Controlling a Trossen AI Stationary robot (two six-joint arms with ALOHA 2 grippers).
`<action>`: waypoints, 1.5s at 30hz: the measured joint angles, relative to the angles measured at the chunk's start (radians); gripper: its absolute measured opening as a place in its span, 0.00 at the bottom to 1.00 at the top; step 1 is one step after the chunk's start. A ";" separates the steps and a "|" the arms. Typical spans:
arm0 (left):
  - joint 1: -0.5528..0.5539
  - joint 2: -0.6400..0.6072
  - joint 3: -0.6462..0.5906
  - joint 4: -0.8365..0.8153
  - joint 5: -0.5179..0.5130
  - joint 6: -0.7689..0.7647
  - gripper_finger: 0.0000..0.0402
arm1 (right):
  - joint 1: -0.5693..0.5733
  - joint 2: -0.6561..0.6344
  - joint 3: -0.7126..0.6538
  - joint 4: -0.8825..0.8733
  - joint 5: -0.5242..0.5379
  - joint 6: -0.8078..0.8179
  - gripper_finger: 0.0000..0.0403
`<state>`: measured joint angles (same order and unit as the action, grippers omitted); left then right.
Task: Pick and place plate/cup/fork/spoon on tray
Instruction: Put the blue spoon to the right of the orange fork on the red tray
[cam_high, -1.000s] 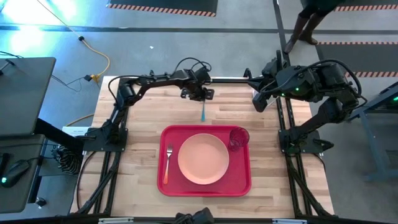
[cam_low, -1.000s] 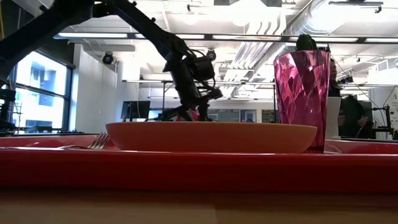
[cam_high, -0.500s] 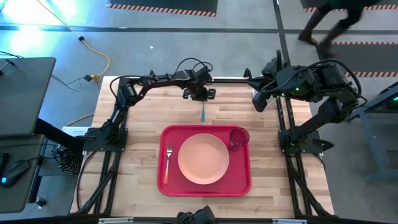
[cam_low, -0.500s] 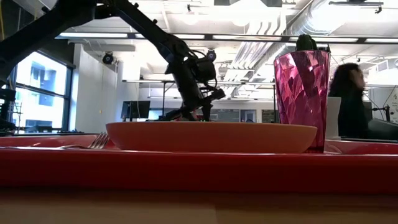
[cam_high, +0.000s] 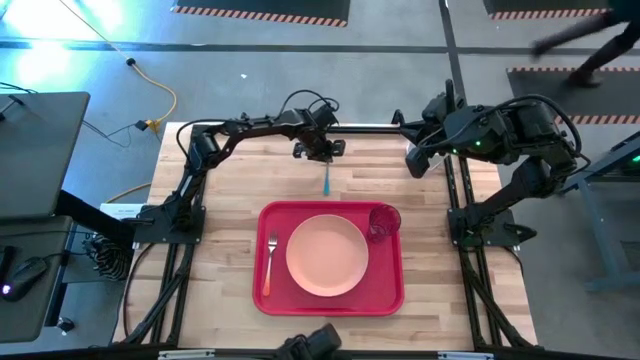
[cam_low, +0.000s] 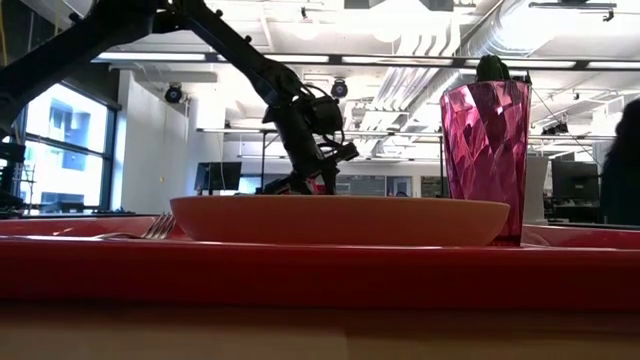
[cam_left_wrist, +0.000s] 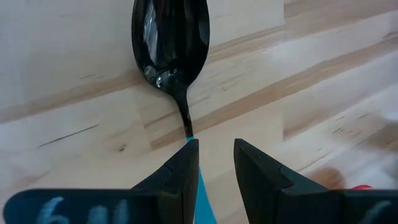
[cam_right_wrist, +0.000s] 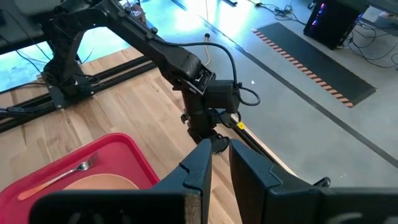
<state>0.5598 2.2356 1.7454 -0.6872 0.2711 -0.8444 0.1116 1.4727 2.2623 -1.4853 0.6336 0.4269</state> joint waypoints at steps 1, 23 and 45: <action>0.003 0.000 0.000 -0.001 0.008 0.000 0.22 | 0.000 0.000 0.000 0.000 0.001 0.001 0.12; 0.018 -0.023 0.171 0.052 0.065 0.105 0.22 | 0.000 0.000 0.000 0.001 0.002 -0.001 0.12; 0.085 -0.023 0.171 -0.186 0.279 0.587 0.00 | 0.000 0.000 0.000 0.001 0.026 0.057 0.12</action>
<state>0.6447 2.2131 1.9163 -0.8734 0.5496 -0.2570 0.1116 1.4727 2.2623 -1.4845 0.6601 0.4841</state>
